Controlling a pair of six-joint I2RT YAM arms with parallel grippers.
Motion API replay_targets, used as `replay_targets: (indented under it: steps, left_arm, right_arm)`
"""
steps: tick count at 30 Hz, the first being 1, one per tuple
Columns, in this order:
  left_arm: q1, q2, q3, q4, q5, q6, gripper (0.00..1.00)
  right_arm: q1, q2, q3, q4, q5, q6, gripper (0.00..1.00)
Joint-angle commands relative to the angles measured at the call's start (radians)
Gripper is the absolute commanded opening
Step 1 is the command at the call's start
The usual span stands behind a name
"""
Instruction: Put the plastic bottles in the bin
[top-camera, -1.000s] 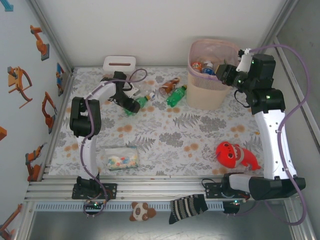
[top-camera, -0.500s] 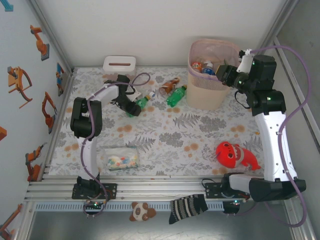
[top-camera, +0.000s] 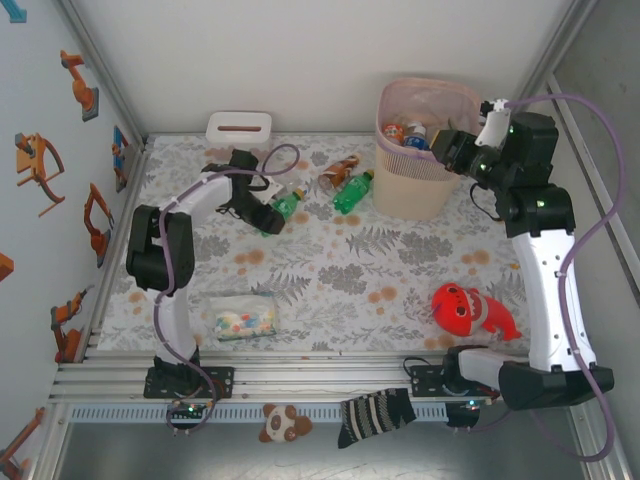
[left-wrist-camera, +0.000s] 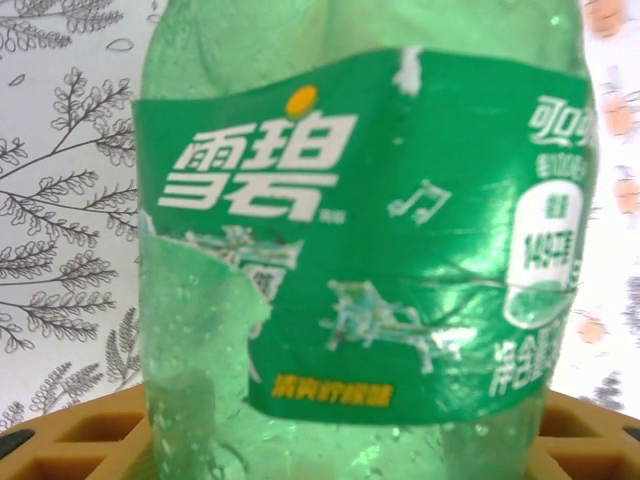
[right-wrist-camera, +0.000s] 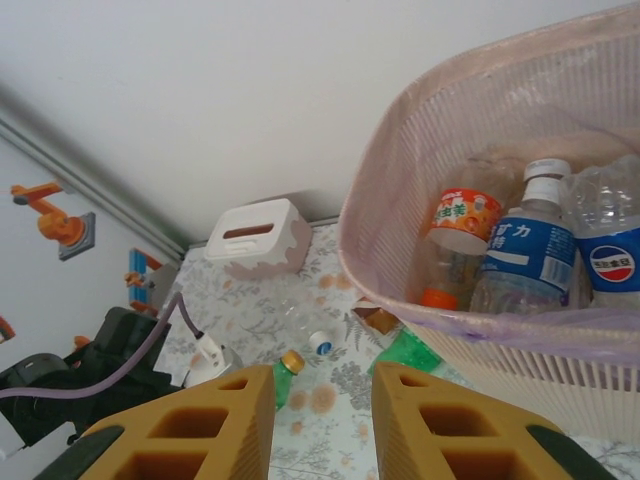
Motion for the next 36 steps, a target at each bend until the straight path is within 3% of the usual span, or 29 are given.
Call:
replay_targets:
  steps: [1, 13, 21, 36]
  left_arm:
    - [-0.005, -0.096, -0.032, 0.04, 0.111, -0.035, 0.48]
    - [-0.043, -0.328, -0.084, 0.18, 0.356, -0.115, 0.48]
    - [-0.104, -0.462, -0.124, 0.363, 0.505, -0.206, 0.48]
    - [-0.206, -0.639, -0.175, 0.692, 0.64, -0.388, 0.48]
  right_arm:
    - [-0.002, -0.03, -0.025, 0.076, -0.057, 0.037, 0.32]
    - [0.041, -0.053, -0.092, 0.285, -0.173, 0.098, 0.33]
    - [0.156, -0.052, -0.101, 0.426, -0.217, 0.088, 0.38]
    - [0.4, 0.015, -0.034, 0.598, -0.224, 0.029, 0.53]
